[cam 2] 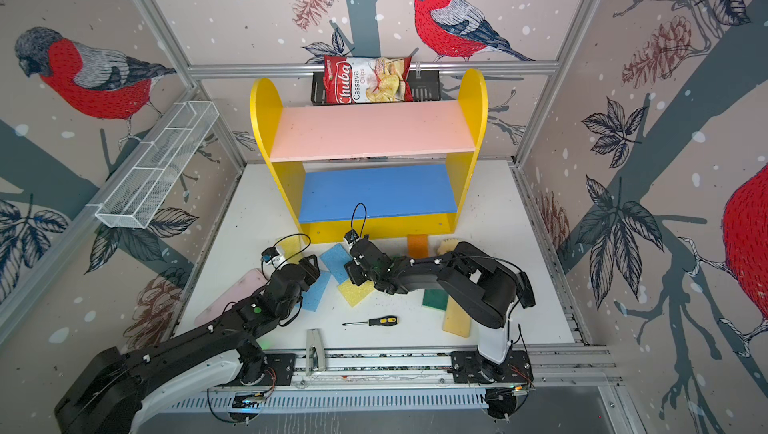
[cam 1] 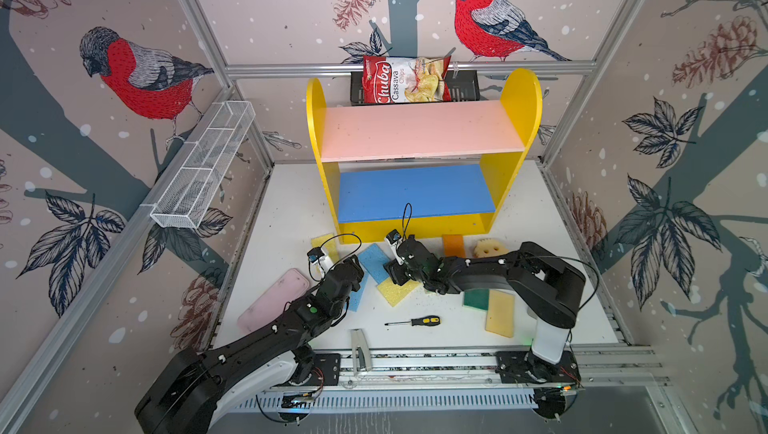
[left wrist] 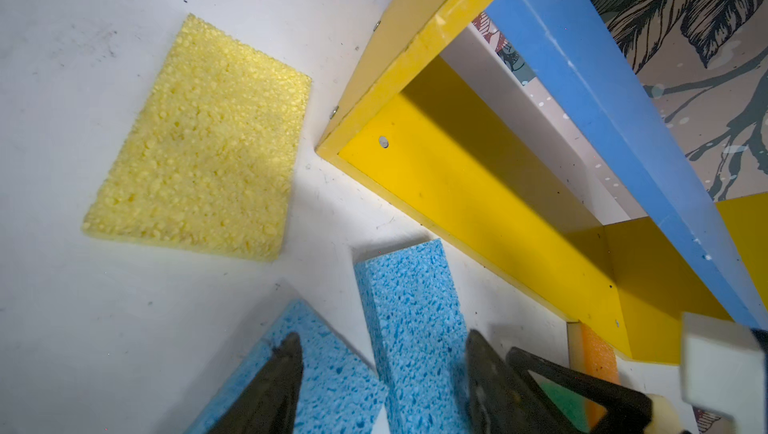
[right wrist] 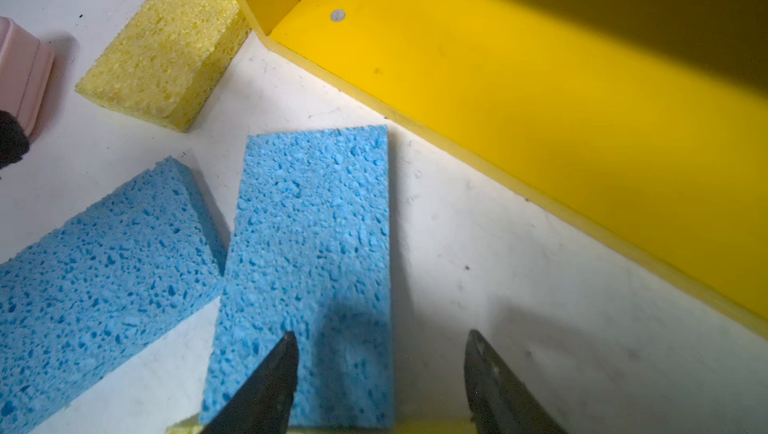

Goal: Place and organize the cleaning sponges onto the shelf
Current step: 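Position the right gripper over the green sponge while the left gripper hovers near the shelf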

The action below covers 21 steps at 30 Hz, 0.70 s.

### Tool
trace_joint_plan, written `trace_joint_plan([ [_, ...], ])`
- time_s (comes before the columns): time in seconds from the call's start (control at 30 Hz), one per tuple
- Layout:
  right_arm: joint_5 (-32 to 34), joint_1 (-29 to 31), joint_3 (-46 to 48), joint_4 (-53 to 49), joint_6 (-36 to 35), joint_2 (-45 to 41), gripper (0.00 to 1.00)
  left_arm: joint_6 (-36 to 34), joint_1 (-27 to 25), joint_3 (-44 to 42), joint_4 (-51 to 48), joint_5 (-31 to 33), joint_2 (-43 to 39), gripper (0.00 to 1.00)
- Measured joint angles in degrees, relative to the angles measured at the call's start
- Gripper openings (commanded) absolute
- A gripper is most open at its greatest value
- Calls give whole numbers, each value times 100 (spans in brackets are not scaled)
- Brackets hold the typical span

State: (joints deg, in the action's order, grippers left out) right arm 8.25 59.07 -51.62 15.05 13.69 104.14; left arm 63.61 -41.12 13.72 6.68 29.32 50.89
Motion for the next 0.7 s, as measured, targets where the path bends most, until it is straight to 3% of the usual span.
trace_joint_plan([
  [0.33,651,-317,782,-402,531,-1198,62,-223,-2,79,74,68,190,62],
  [0.53,822,-555,1672,-787,1217,-1980,59,-472,-2,356,450,72,841,63],
  [0.7,802,-741,1838,-863,1423,-2105,54,-723,-2,776,774,22,1604,58],
])
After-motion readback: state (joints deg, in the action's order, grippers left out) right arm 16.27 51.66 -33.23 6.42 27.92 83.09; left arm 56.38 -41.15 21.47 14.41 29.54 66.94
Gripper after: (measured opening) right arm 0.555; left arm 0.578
